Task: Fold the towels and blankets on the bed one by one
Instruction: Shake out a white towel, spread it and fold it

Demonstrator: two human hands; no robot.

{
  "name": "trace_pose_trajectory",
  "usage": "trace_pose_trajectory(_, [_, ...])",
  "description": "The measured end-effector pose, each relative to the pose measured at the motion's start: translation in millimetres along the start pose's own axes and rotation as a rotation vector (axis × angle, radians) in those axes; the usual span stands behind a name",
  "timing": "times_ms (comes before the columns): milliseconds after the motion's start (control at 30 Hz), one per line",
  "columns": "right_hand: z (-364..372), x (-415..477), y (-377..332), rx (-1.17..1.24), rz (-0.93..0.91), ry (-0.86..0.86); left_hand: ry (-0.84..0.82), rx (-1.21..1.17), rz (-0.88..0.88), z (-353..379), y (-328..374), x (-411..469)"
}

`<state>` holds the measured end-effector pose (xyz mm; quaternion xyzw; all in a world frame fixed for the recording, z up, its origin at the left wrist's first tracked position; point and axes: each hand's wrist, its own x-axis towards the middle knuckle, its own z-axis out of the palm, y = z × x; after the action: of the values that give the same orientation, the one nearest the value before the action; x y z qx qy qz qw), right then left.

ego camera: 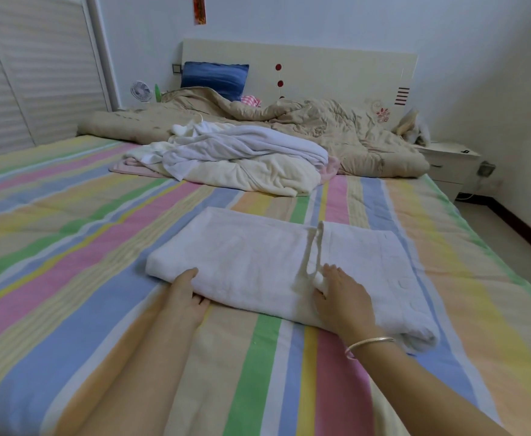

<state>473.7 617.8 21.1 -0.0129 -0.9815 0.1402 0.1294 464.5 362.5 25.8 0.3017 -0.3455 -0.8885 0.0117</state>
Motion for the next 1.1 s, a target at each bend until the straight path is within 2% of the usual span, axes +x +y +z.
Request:
trace_pose_trajectory(67, [-7.0, -0.4, -3.4, 0.036, 0.035, 0.098, -0.004, -0.023, -0.001, 0.2, 1.4, 0.1])
trace_pose_trajectory(167, [-23.8, 12.3, -15.8, 0.212, 0.142, 0.283, -0.004, -0.045, 0.006, 0.9, 0.4, 2.1])
trace_pose_trajectory(233, [-33.2, 19.9, -23.2, 0.262, 0.126, 0.364, -0.008, -0.046, 0.01, 1.6, -0.5, 3.3])
trace_pose_trajectory(433, [-1.5, 2.5, -21.8, 0.212, 0.039, 0.128, -0.016, -0.034, 0.015, 4.8, 1.6, 7.0])
trace_pose_trajectory(567, [14.5, 1.9, -19.9, -0.034, -0.143, -0.089, -0.096, -0.045, 0.031, 14.2, 3.1, 11.5])
trace_pose_trajectory(633, [8.4, 2.4, -21.5, -0.037, -0.16, -0.158, -0.127, -0.025, 0.076, 26.8, 4.6, 13.3])
trace_pose_trajectory(667, [0.5, 2.7, -20.2, 0.056, -0.15, -0.185, -0.123, 0.033, 0.11, 35.2, 5.6, 14.7])
trace_pose_trajectory(733, [-19.7, 3.0, -15.1, 0.433, -0.041, -0.231, -0.076, 0.204, 0.191, 54.6, 6.6, 13.6])
trace_pose_trajectory(833, [-53.5, 6.6, 3.4, 1.123, 0.33, -0.208, -0.044, 0.522, 0.409, 93.9, -2.8, -1.8])
trace_pose_trajectory(900, [-71.6, 7.7, 19.1, 1.378, 0.489, -0.187, -0.09, 0.794, 0.588, 122.5, -18.5, -20.2])
trace_pose_trajectory(967, [-84.7, 7.8, 36.2, 1.515, 0.552, -0.153, -0.217, 0.983, 0.769, 146.5, -40.1, -43.3])
trace_pose_trajectory(1100, [-105.0, 3.6, 80.8, 1.73, 0.635, -0.09, -0.688, 1.282, 1.078, 171.8, -97.9, -74.9])
